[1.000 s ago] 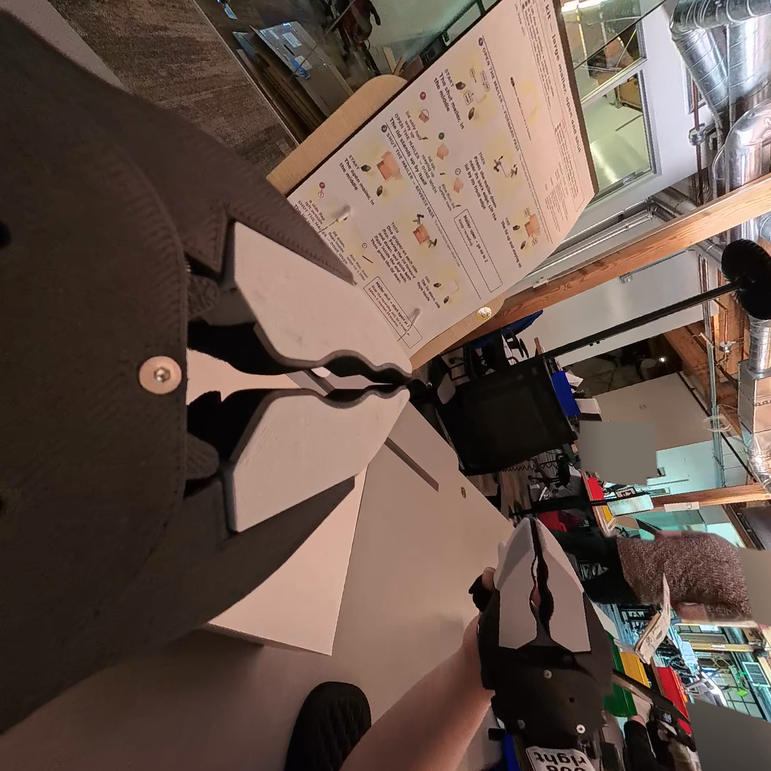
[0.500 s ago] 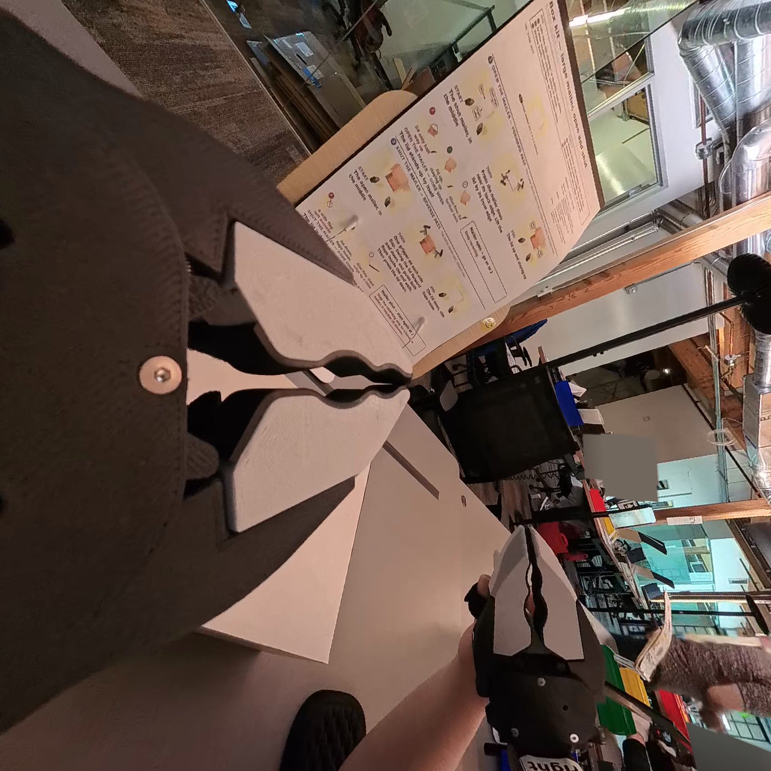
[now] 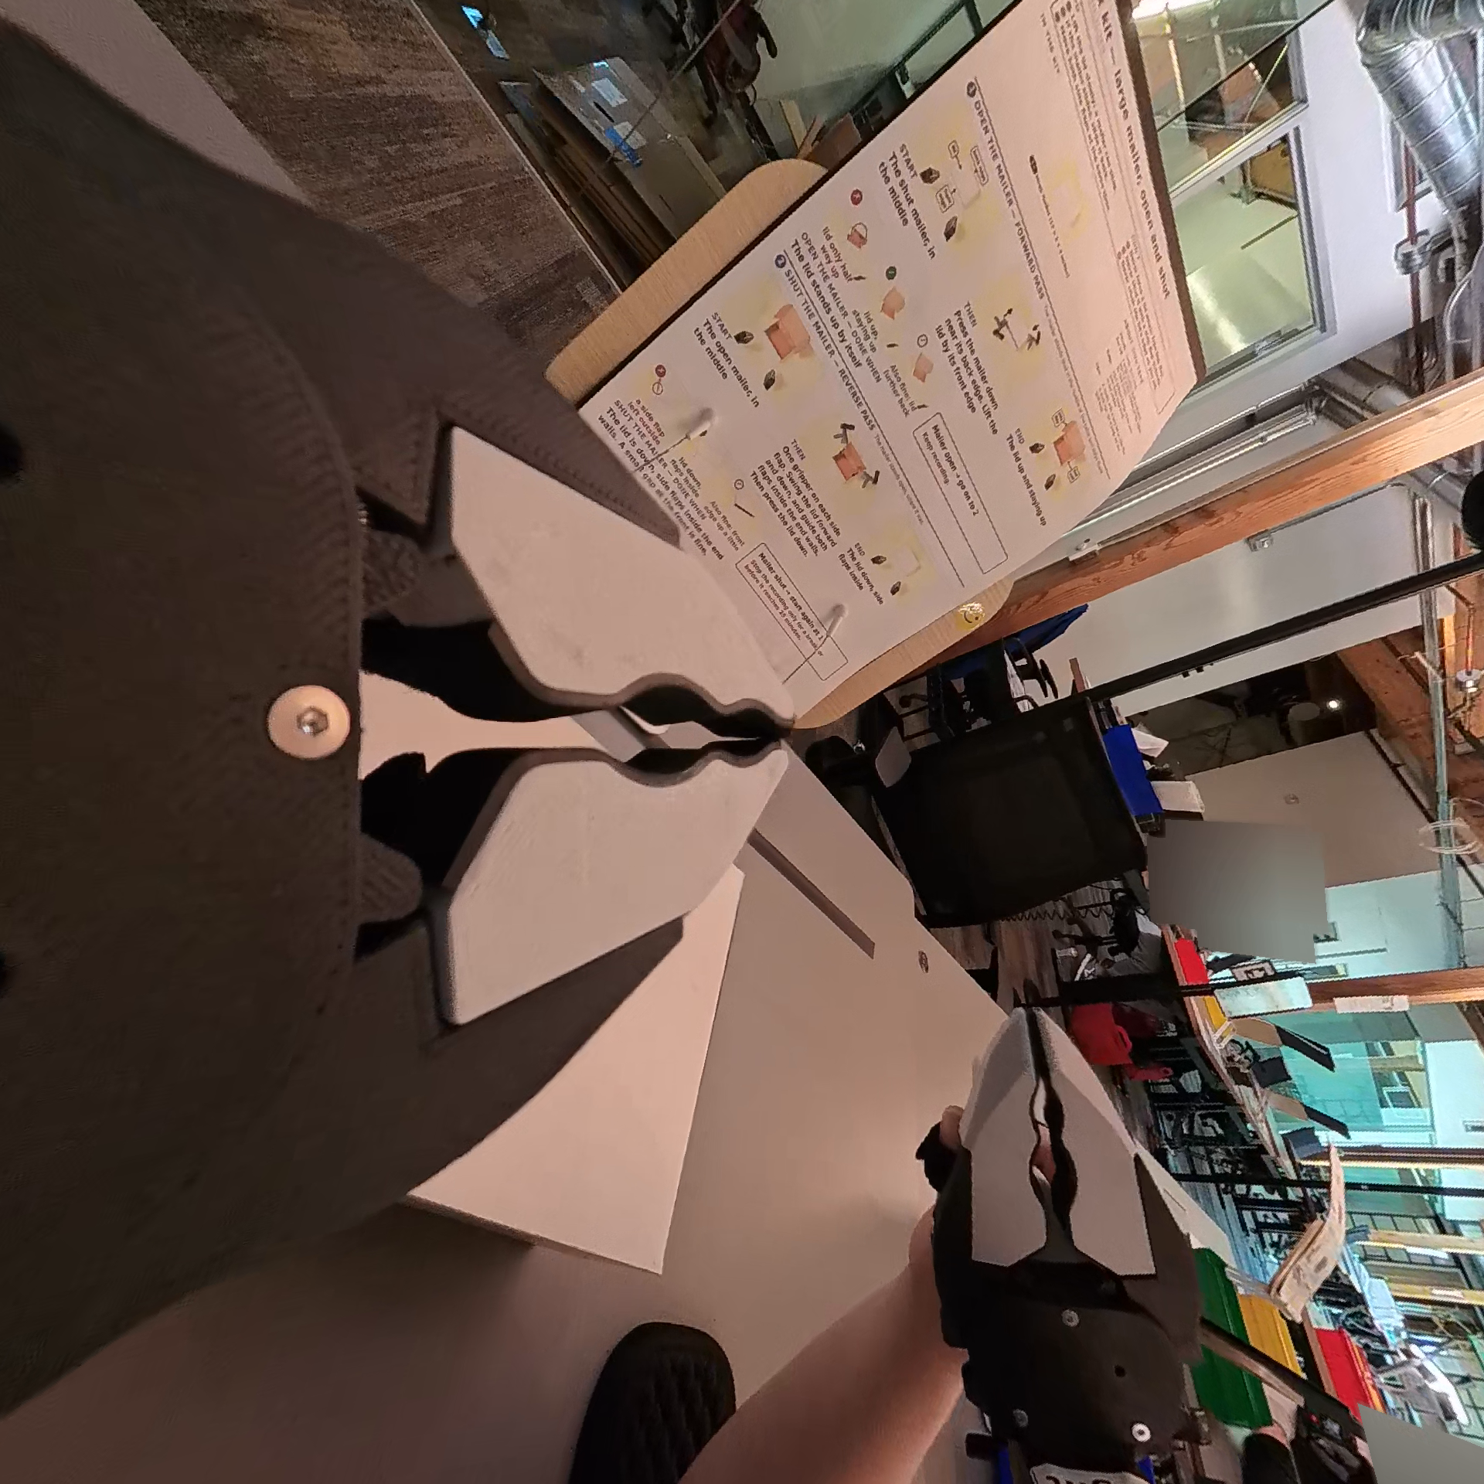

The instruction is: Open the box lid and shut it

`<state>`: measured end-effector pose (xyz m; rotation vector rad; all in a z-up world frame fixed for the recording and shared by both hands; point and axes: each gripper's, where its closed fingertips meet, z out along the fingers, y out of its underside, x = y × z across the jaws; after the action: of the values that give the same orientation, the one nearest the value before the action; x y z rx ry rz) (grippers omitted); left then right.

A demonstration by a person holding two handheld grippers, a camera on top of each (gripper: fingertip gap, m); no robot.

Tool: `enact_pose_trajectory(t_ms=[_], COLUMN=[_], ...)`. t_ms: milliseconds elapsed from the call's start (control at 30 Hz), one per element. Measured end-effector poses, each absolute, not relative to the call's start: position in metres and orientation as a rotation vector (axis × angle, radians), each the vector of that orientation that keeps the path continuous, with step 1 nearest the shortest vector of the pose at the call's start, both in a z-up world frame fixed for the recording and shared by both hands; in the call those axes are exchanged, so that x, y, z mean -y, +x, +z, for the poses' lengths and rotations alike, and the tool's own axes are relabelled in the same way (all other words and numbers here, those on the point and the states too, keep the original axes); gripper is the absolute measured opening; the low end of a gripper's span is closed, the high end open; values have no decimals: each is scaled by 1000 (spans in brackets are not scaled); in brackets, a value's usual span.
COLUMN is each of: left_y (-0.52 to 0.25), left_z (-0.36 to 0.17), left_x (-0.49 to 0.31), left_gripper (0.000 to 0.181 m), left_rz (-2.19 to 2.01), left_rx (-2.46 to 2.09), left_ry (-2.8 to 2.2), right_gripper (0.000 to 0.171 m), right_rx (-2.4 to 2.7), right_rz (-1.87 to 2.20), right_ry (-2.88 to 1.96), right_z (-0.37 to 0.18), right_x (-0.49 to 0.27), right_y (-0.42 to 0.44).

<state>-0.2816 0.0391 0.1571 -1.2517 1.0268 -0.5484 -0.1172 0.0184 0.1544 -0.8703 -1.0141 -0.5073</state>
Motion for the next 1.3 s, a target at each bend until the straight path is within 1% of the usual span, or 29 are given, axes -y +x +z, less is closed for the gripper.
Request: enact_pose_trajectory(t_ms=[167,267,367,467,500,633,733,867,967,1300], left_y=[-291,-303,-316,-319,-318,-315,-312,-312,-314,-318], left_z=[133,110,92,78,76,71,68,62,60,48], left_x=[-48,-56,-64,-60,-58,-52,-49,-42,-39,-43], left_gripper=[0,2,30,56,60,69,76,85,87,88], left_rz=[-388,-258,-136,-81,-71,-34,-14,-2,10,89], left_rx=[-1139,-1214,-1246,-1298,-1314,-1354,-1391,-1445,-1469,-1502], left_ry=[-1358,-1470,-1583,-1656,-1661,-1653,-1644,-1641,-1642,-1680], right_gripper=[0,0,1,15,19,30,37,46,58,67], right_rx=[1119,1305,1439,1469,1475,1496,1506,1450,1412,1435], right_rz=[-446,-290,-120,-85,-79,-131,-94,7,-22,-41], right_ry=[-1001,-1266,-1552,-1721,-1767,-1862,-1939,-1959,-1940,-1931], right_z=[133,89,46,25,21,8,3,17,25,22], right_x=[-27,-32,-24,-18,-15,-11,-1,16,19,14], right_y=[-121,-123,-115,-104,-101,-94,-93,-93,-87,-93])
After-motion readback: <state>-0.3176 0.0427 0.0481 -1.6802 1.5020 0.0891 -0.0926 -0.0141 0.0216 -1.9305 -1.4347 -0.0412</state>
